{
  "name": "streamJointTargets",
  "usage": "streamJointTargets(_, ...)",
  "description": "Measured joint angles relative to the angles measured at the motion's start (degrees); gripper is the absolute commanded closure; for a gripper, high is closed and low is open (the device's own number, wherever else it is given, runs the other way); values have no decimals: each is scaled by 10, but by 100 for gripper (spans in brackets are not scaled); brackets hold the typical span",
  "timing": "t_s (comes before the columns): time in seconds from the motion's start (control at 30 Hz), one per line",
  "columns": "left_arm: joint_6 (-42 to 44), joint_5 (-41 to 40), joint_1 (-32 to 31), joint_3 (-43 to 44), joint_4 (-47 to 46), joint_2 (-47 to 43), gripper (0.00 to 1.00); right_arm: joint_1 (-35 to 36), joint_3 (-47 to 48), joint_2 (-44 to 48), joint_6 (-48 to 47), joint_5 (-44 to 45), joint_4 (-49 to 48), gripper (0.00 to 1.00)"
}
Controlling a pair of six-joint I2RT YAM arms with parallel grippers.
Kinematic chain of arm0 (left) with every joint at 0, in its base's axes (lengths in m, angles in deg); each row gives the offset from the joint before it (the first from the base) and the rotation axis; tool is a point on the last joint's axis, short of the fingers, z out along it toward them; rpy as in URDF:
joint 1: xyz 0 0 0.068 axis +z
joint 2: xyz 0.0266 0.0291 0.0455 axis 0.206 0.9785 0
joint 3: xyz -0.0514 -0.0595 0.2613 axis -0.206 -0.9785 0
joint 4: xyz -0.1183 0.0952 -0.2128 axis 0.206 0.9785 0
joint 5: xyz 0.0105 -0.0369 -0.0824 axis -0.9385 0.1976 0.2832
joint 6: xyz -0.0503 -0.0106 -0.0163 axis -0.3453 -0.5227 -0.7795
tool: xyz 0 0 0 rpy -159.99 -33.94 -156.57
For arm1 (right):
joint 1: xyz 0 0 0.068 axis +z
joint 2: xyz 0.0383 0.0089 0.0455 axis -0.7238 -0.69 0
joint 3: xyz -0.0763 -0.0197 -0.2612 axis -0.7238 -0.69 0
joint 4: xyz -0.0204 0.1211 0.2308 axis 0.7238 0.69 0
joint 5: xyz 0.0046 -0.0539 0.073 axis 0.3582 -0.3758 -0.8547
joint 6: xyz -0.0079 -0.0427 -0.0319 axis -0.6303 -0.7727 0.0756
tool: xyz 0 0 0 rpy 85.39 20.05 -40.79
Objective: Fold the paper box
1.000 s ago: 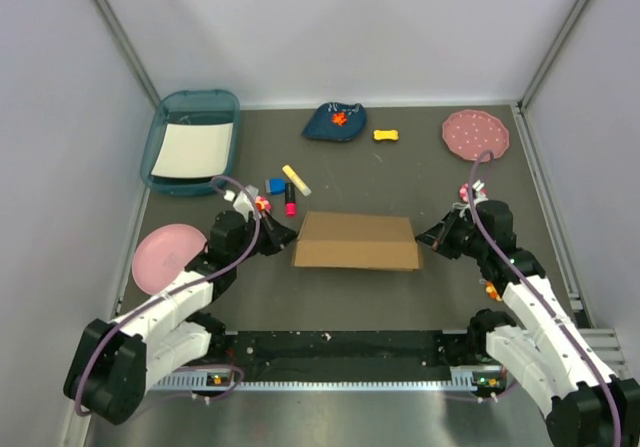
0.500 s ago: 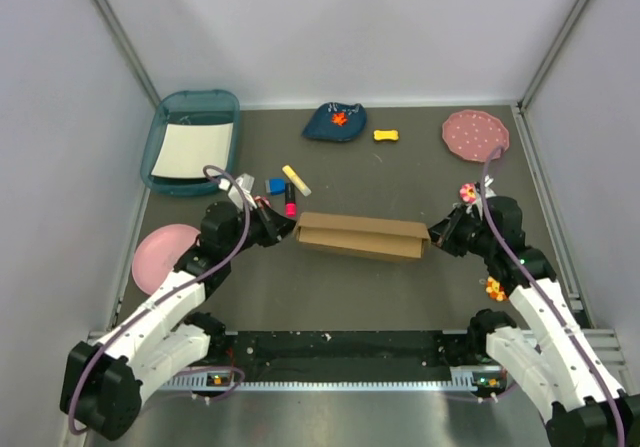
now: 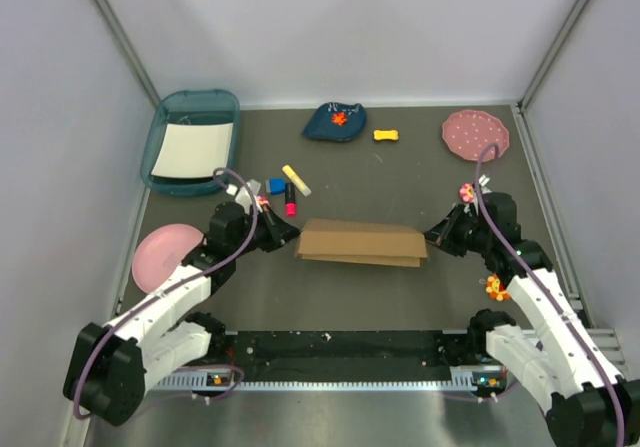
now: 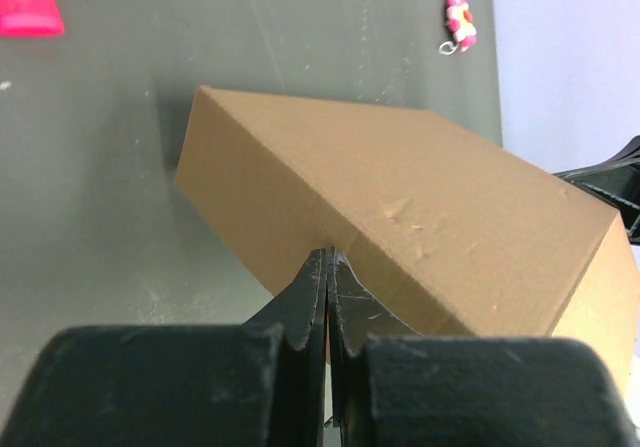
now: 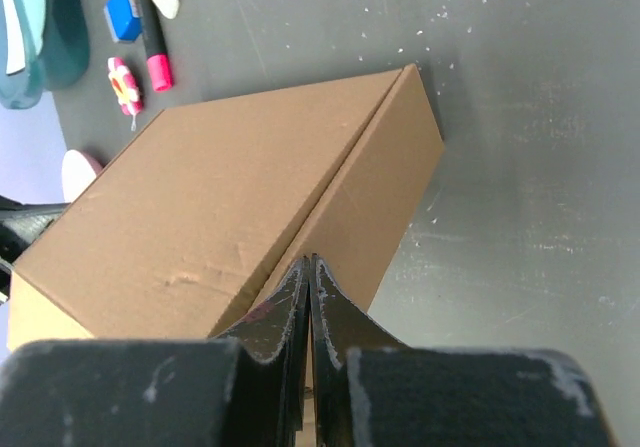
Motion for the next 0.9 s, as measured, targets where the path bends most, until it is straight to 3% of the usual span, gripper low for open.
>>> streamJointTargets(0.43,-4,9,0,15,9,43,100,0,15,-61,-6,12,-12,100)
streamJointTargets(0.9,-14,26,0,45,64,-8,100,0,34,-44,-4,14,22,96)
